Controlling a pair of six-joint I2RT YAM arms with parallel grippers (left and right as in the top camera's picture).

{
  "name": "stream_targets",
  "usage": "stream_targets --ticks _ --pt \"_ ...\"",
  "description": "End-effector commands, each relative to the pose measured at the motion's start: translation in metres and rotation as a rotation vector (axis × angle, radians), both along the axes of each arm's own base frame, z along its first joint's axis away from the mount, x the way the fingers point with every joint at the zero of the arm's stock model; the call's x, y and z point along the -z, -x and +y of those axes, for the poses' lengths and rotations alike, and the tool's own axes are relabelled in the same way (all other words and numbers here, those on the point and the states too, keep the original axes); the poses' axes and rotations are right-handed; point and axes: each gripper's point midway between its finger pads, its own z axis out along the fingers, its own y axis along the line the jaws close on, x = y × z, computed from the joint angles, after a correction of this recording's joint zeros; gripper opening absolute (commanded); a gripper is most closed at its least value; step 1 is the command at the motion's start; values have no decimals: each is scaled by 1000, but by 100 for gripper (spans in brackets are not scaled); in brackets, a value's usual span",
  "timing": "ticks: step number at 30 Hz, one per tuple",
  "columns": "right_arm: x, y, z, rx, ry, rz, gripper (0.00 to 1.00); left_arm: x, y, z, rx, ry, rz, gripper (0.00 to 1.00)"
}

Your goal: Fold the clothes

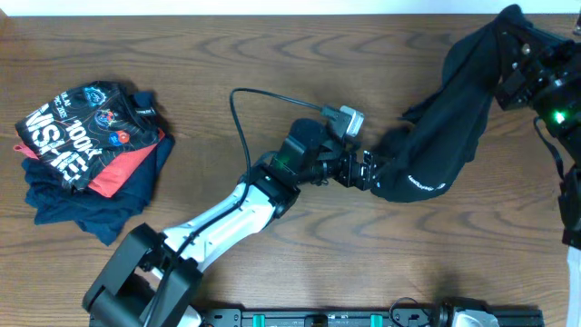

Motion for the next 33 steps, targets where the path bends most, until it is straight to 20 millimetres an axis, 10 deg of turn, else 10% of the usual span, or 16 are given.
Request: stream_targets --ticks 1,29,33 --pt "-6 4 13 -67 -31 -6 1 -11 -1 -7 -27 4 -36 98" --pt "-34 42 67 -452 -134 -64 1 -12 -22 -9 -167 -25 -148 93" --pt "-34 44 68 -468 -137 -61 1 -12 -23 -8 -173 -25 -151 40"
